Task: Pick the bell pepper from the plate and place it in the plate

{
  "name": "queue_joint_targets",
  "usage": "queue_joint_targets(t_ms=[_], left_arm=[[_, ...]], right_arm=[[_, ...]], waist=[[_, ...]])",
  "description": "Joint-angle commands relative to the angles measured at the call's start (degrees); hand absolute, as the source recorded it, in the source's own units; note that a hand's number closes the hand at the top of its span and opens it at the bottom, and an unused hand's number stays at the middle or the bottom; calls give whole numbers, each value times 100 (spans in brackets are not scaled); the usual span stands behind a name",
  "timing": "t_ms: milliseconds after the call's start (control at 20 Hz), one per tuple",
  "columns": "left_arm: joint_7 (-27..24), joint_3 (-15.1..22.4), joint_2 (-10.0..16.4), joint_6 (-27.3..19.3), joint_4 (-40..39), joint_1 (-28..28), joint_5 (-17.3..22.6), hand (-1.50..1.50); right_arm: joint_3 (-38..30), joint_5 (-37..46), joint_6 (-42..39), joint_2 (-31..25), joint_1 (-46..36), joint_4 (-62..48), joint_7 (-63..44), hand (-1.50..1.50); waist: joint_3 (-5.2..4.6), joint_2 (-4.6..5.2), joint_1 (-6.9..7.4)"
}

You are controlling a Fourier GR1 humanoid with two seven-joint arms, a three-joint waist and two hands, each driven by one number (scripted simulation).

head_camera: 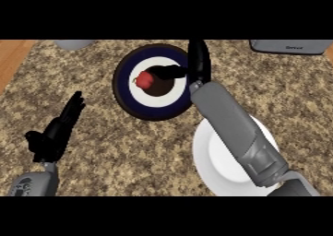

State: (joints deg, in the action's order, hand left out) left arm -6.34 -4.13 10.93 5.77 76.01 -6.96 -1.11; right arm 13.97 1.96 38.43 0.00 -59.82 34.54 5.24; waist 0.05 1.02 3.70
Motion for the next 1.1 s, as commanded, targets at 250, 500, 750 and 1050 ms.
queue_joint_targets(t_ms=[250,500,750,1050], left_arm=[[-158,-132,-1,-136,-149,146,-56,0],[-156,-71,-25,-42,198,530,-16,0],[-210,-208,-8,-25,-280,54,24,0],[-250,-148,-19,49,-53,205,7,0]], right_arm=[[-1417,-1642,-1254,-138,1053,417,1902,-150],[-1838,-1860,-2542,-800,1435,-326,2830,-150],[-1899,-1662,-3392,-1196,1438,-1140,3680,-150],[-1981,-1422,-3950,-1525,1413,-2017,4512,-150]], waist=[[3,-38,-292],[3,-44,-219],[0,-37,-235],[5,-19,-174]])
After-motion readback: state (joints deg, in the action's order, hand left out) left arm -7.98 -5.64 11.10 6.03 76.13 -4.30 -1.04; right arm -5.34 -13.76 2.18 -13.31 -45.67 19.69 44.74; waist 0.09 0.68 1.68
